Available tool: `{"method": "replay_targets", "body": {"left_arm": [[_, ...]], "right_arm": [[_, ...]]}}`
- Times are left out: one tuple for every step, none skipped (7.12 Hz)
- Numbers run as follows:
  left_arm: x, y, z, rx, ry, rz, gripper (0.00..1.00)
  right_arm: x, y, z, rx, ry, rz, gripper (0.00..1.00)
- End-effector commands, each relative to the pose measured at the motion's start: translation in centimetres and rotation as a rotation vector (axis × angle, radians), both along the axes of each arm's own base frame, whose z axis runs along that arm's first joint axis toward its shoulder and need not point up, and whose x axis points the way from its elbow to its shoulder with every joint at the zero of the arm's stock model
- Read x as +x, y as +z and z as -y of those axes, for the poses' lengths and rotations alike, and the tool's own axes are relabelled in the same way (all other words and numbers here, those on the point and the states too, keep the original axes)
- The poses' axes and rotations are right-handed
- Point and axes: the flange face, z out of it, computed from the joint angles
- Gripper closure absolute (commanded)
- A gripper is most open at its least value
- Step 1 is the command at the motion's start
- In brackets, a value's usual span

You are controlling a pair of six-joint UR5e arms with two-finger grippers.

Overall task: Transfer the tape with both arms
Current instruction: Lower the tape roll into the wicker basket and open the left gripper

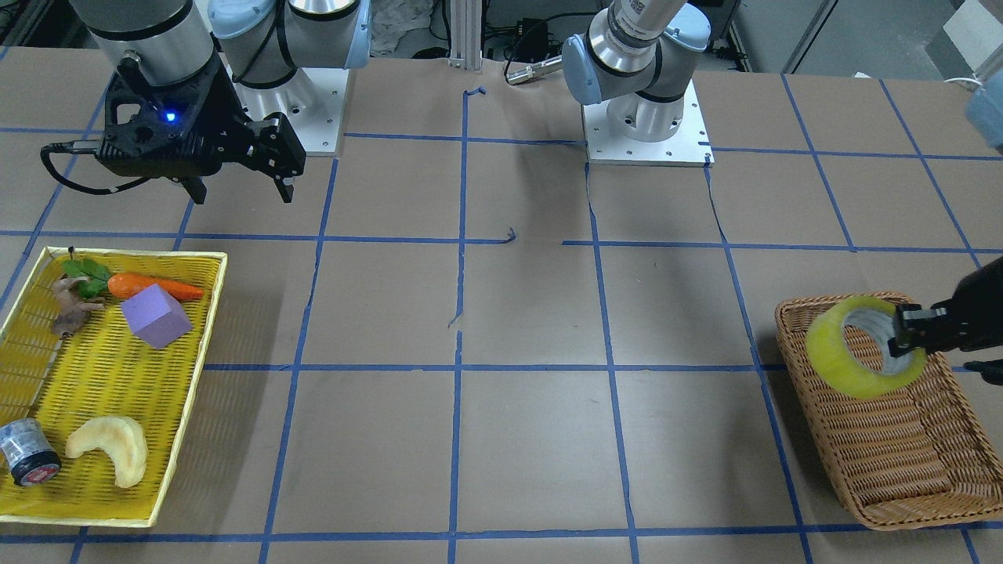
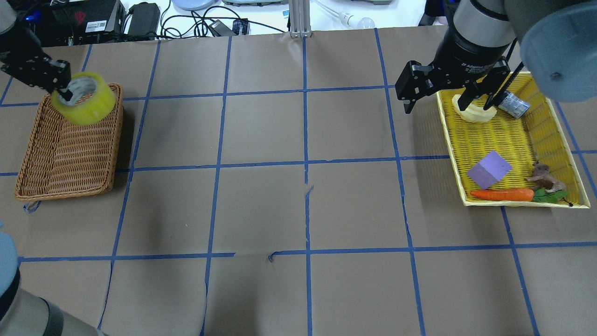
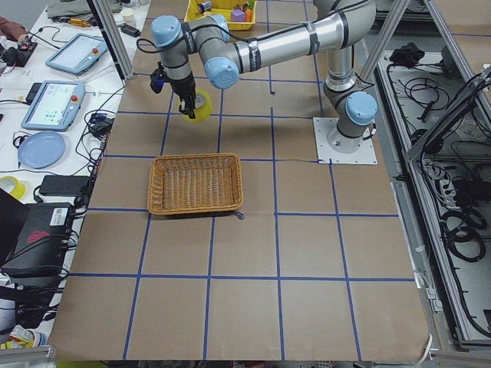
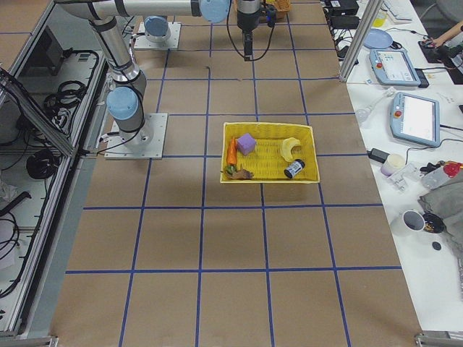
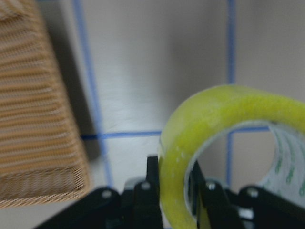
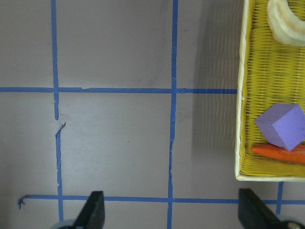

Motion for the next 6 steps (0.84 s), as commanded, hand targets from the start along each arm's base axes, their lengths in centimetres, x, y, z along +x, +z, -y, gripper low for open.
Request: {"method": "replay_targets", "body": {"left_arm": [[11.9, -7.5, -2.5, -0.036, 0.022, 0.023, 1.0], [13.0, -10.9, -3.1, -0.032, 0.053, 0.017, 1.0], [12.9, -13.0, -3.2, -0.009, 0.087, -0.003, 1.0], [13.0, -14.1, -3.0, 0.002, 0.113, -0.014, 1.0], [13.1, -14.6, -2.9, 0.004, 0.115, -0.019, 0.75], [13.2, -14.3, -2.7, -0.016, 0.113, -0.006, 0.03]], "right_arm": [[0.0, 0.0, 0.0, 0.0, 0.0, -0.001, 0.0], [0.0, 0.1, 0.0, -0.002, -0.001, -0.001, 0.0], [0.0, 0.1, 0.0, -0.002, -0.001, 0.0, 0.0], [0.0, 0.1, 0.0, -0.002, -0.001, -0.001, 0.0], [0.0, 0.1, 0.0, -0.002, -0.001, -0.001, 0.0], [0.1, 0.0, -0.1, 0.0, 0.0, -0.001, 0.0]]}}
